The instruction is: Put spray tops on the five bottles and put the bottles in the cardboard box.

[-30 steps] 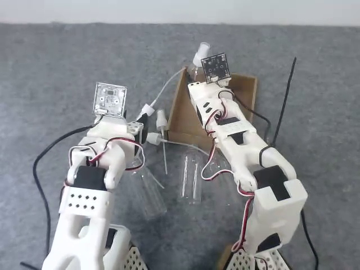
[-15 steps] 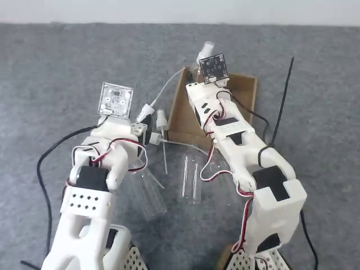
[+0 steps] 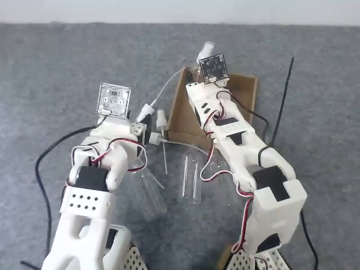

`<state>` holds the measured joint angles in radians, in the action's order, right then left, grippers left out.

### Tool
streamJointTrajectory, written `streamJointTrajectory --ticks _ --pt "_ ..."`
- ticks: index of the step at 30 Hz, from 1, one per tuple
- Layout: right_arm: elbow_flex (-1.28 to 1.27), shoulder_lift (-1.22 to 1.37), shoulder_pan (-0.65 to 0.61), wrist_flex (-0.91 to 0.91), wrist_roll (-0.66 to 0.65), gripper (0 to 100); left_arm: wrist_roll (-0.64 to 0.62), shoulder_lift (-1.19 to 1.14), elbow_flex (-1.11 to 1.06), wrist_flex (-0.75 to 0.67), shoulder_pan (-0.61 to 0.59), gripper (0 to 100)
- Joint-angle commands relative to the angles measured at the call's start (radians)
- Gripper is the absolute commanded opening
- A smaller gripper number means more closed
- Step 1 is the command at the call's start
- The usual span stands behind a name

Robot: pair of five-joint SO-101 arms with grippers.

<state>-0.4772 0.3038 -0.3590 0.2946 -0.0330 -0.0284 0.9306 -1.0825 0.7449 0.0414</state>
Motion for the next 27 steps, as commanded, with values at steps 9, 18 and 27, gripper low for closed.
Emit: streamJointTrajectory --ticks 9,18,27 --pt "0.049 -0.005 -0.005 0.004 -0.107 29.0 0.003 0.002 0.002 -0.028 0.006 16" --pt "0.057 -0.013 -0.021 0.004 -0.109 29.0 0.003 0.002 0.002 -0.028 0.006 16" --pt "0.187 -0.013 -0.022 -0.165 -0.104 29.1 0.003 0.002 0.002 -0.028 0.006 16"
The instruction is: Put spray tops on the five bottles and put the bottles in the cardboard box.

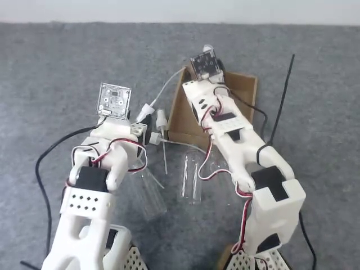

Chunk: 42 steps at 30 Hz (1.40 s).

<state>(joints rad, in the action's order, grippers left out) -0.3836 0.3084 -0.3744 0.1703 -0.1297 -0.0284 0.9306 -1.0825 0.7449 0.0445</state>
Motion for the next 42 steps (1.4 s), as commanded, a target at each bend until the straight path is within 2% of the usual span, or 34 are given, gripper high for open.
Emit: streamJointTrajectory --ticks 1,14,31,36,42 --pt "0.104 -0.018 -0.007 -0.047 -0.008 29.1 0.003 0.002 0.002 -0.028 0.003 16" --pt "0.115 -0.033 -0.01 -0.056 -0.011 29.0 0.003 0.002 0.002 -0.028 0.003 16" --pt "0.288 -0.151 -0.01 -0.308 -0.008 29.0 0.003 0.002 0.002 -0.028 0.003 16" --pt "0.358 -0.226 -0.004 -0.427 -0.006 29.0 0.003 0.002 0.002 -0.028 0.003 16" --pt "0.419 -0.44 -0.01 -0.7 -0.006 28.9 0.003 0.002 0.002 -0.028 0.003 16"
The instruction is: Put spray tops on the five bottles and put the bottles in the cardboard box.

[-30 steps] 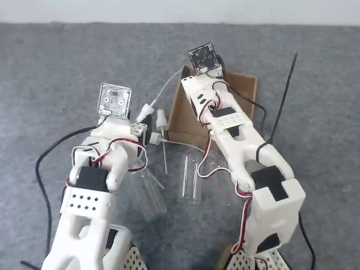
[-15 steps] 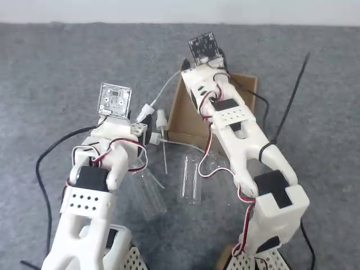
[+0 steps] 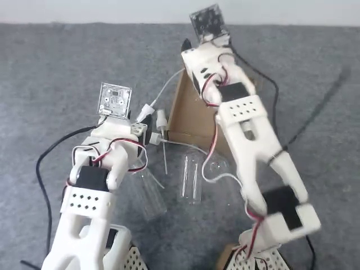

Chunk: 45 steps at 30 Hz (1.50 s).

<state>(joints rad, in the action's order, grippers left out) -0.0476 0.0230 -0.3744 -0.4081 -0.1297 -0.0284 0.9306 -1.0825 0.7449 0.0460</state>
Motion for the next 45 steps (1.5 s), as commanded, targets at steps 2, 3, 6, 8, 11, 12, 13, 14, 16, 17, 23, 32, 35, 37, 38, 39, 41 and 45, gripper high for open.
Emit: streamJointTrajectory --ticks 2,3,6,8,11,12,13,14,16,17,23,32,35,37,38,39,41,45 --pt "0.086 -0.22 -0.01 -0.222 -0.006 28.9 0.003 0.002 0.002 -0.028 0.002 16" --pt "0.086 -0.249 -0.007 -0.277 -0.006 28.9 0.003 0.002 0.002 -0.028 0.002 16" --pt "0.081 -0.334 -0.001 -0.453 -0.011 28.9 0.003 0.002 0.002 -0.028 0.002 16" --pt "0.081 -0.39 -0.001 -0.573 -0.011 28.9 0.003 0.002 0.002 -0.028 0.002 16" --pt "0.081 -0.486 -0.002 -0.725 -0.011 28.9 0.003 0.002 0.002 -0.028 0.002 16" --pt "0.081 -0.516 -0.001 -0.773 -0.014 28.9 0.003 0.002 0.002 -0.028 0.002 16" --pt "0.081 -0.541 0.01 -0.816 -0.014 28.9 0.003 0.002 0.002 -0.026 0.002 16" --pt "0.08 -0.564 0.028 -0.855 -0.014 28.9 0.003 0.0 0.005 -0.026 0.0 16" --pt "0.08 -0.599 0.067 -0.941 -0.014 28.9 0.003 -0.006 0.005 -0.023 0.0 16" --pt "0.08 -0.611 0.091 -0.972 -0.014 28.9 0.003 -0.006 0.005 -0.023 0.0 16" --pt "-0.043 -0.625 0.28 -1.047 -0.014 28.8 0.002 -0.006 0.007 -0.021 0.0 16" --pt "-0.465 -0.616 0.374 -0.951 0.137 24.8 0.002 -0.005 0.007 -0.021 0.0 16" --pt "-0.56 -0.616 0.325 -0.928 0.153 31.0 0.002 -0.003 0.007 -0.021 0.0 16" --pt "-0.608 -0.616 0.278 -0.923 0.153 33.4 0.002 -0.002 0.007 -0.021 0.0 16" --pt "-0.624 -0.616 0.266 -0.914 0.155 33.5 0.002 -0.002 0.007 -0.021 0.0 16" --pt "-0.646 -0.615 0.257 -0.881 0.163 32.9 0.002 -0.002 0.007 -0.021 0.0 16" --pt "-0.695 -0.615 0.251 -0.814 0.229 30.9 0.002 0.0 0.007 -0.021 0.0 16" --pt "-0.776 -0.615 0.24 -0.716 0.285 29.0 0.002 0.0 0.007 -0.021 0.0 16"
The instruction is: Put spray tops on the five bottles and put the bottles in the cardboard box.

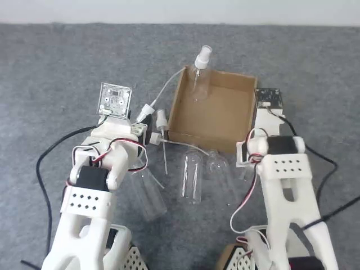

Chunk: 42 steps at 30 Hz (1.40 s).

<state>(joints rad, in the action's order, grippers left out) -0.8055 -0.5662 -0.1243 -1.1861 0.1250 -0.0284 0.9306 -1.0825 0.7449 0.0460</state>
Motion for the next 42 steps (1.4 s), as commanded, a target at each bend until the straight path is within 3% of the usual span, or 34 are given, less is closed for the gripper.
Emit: streamJointTrajectory --ticks 1,19,24,31,37,42 --pt "-0.032 -0.025 -0.01 0.071 0.034 28.9 0.002 0.0 0.007 -0.021 0.0 16" --pt "-0.034 0.197 0.042 0.17 0.084 28.4 0.002 0.0 0.005 -0.021 -0.003 16" --pt "-0.037 0.202 0.162 0.137 0.066 16.8 0.002 -0.002 0.007 -0.021 -0.003 16" --pt "-0.031 0.197 0.358 0.077 -0.201 14.1 0.002 -0.008 0.031 -0.005 -0.011 15" --pt "-0.031 0.197 0.564 0.062 -0.523 14.0 0.006 -0.015 0.134 0.126 -0.127 15" --pt "-0.031 0.197 0.668 0.07 -0.756 14.0 0.046 -0.201 0.194 0.157 -0.19 15"
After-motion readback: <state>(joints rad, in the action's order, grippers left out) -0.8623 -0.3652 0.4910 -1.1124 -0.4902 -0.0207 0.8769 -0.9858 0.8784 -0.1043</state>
